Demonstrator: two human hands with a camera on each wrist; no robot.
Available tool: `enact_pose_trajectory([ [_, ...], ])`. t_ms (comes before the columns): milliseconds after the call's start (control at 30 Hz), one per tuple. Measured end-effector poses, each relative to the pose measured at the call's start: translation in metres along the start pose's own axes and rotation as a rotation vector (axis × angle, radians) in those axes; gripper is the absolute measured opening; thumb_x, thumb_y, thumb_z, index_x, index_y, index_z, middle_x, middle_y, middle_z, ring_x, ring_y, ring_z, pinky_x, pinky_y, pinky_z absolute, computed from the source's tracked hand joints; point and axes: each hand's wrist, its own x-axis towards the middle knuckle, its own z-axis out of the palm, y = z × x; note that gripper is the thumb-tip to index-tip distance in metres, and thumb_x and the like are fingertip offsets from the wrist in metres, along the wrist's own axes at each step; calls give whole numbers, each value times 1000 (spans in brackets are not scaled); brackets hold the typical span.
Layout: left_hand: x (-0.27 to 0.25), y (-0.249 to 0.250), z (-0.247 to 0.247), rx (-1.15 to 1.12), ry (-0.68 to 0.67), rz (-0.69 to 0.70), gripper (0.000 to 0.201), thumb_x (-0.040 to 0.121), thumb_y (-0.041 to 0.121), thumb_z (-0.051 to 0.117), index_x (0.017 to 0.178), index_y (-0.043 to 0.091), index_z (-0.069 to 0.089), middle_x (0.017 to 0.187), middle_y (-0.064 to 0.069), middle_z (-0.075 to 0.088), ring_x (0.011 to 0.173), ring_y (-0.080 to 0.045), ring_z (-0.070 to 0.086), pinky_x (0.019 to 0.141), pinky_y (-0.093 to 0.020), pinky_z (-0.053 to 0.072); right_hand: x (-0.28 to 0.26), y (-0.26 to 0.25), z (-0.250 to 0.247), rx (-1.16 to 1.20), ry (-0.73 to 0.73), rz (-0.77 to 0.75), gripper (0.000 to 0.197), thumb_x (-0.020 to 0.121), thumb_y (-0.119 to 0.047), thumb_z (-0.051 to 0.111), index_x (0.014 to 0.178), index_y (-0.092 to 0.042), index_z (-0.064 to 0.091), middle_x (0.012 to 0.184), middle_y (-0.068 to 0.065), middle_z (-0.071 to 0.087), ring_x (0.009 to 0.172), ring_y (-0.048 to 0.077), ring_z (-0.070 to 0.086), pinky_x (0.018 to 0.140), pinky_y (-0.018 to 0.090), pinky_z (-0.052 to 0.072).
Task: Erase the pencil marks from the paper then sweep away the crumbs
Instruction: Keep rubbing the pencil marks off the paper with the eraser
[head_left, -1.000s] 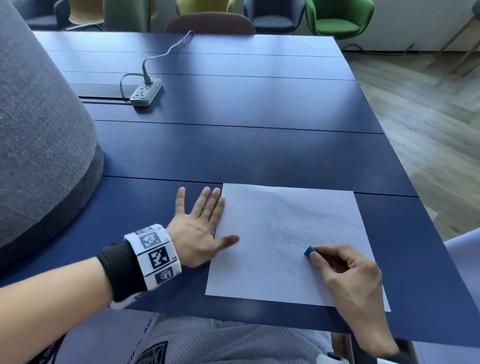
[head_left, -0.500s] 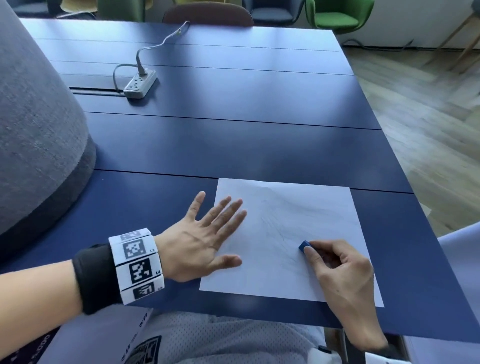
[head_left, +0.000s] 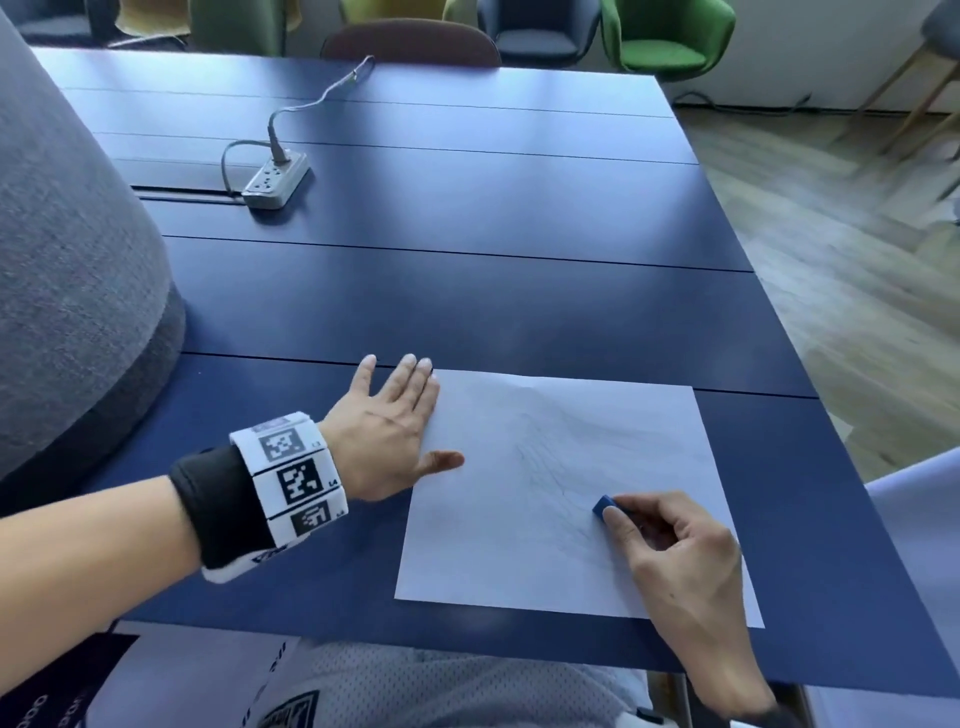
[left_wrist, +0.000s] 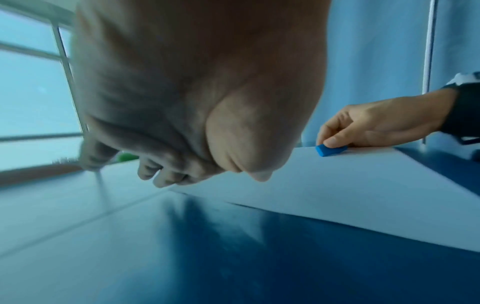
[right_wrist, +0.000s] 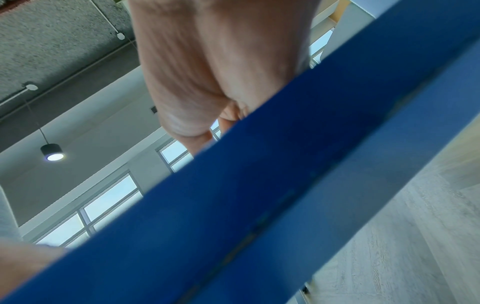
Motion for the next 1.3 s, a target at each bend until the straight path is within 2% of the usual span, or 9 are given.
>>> enact_pose_trajectory([
  [67,8,-2,-13,-46,67,55,94,88,73,11,155,9,-7,163,-12,-13,150,-26,-8,121,-45,5,1,0,1,-24,-3,9,14,76,-17,79,72,-28,72,75,-10,70,74,6,63,67,15,49],
  [133,16,1,-22,-152,104,147,85,95,63,37,156,11,8,163,-12,-4,148,-28,7,118,-41,23,3,-3,0,-53,-21,20,14,77,-17,78,72,-28,71,74,-11,70,73,3,63,66,11,48],
  [267,26,10,-19,-251,180,201,67,90,58,55,140,15,38,150,-6,23,126,-24,32,97,-40,46,15,-13,-4,-170,-129,68,12,79,-20,76,72,-27,70,67,-10,69,66,-3,59,59,8,44],
  [467,30,13,-21,-279,159,190,71,82,58,66,136,19,42,137,0,32,116,-21,33,85,-36,47,40,-34,-15,-391,-369,107,8,81,-22,73,74,-23,69,65,-6,65,56,3,57,51,14,42],
  [667,30,11,-22,-240,139,183,75,78,62,68,137,25,40,137,2,30,115,-21,32,70,-31,39,86,-74,-11,-530,-437,-159,6,78,-19,76,76,-20,70,66,-8,65,56,4,58,53,18,46],
  [800,32,11,-24,-234,135,173,81,73,65,71,138,27,39,135,1,31,113,-22,32,71,-34,42,120,-81,10,-519,-553,-281,8,78,-18,75,78,-25,72,71,-9,65,59,10,57,57,25,49],
  [933,32,13,-25,-235,112,163,92,67,67,74,141,26,37,133,-1,29,116,-24,30,74,-34,42,140,-77,35,-587,-675,-346,10,80,-20,73,80,-29,73,75,-11,64,62,7,53,61,22,46],
  [1100,32,15,-26,-204,106,160,93,68,66,74,141,24,36,132,-4,29,115,-27,30,71,-35,41,157,-84,57,-518,-729,-387,8,79,-24,77,87,-26,76,72,-3,63,64,9,55,65,27,49],
  [1300,34,15,-25,-188,117,160,96,69,66,73,143,22,31,132,-6,27,114,-27,29,69,-33,36,163,-74,63,-453,-777,-357,12,78,-13,78,87,-21,78,74,-4,56,60,4,50,59,15,42],
])
